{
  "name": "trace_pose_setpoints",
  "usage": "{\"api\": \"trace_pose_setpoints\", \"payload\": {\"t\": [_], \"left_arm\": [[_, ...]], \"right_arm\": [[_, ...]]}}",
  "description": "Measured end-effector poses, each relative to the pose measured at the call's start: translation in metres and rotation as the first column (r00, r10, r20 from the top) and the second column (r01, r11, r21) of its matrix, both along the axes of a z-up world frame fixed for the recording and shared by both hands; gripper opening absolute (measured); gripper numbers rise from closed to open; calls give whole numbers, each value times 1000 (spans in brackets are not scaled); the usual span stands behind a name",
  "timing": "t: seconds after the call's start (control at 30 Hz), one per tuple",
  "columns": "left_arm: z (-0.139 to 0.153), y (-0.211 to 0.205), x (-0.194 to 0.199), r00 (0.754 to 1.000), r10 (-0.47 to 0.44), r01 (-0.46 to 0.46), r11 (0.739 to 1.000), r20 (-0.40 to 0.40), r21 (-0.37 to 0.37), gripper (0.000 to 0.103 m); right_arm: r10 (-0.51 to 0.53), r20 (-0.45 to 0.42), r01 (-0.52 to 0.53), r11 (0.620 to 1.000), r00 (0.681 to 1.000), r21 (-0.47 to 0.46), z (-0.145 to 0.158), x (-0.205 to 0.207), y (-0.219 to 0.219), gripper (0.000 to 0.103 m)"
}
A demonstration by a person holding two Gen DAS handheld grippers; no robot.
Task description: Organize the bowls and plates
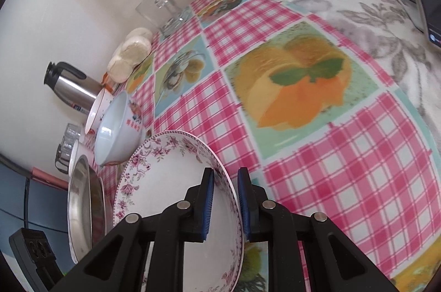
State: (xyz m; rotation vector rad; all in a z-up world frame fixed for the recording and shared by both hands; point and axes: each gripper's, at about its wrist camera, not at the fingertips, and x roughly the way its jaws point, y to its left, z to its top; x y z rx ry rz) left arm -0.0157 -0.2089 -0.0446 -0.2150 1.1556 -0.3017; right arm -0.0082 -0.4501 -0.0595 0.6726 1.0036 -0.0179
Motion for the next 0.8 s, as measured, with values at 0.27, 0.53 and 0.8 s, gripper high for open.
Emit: {"api": "trace_pose_setpoints", "payload": {"t": [0.27,0.53,0.8], "left_arm": [[11,-5,-1,998,-34,35,999,44,-19,33],[15,2,1,999,-21,24,996,41,-85,33],[18,1,-1,998,-34,38,994,45,-101,33]], "right_arm": [[-30,7,30,1000,1000,-5,5,-8,-10,19],[-32,36,33,999,999,-20,18,-12,-11,19],[-32,53,34,999,998,-33,26,-15,-10,19]]}}
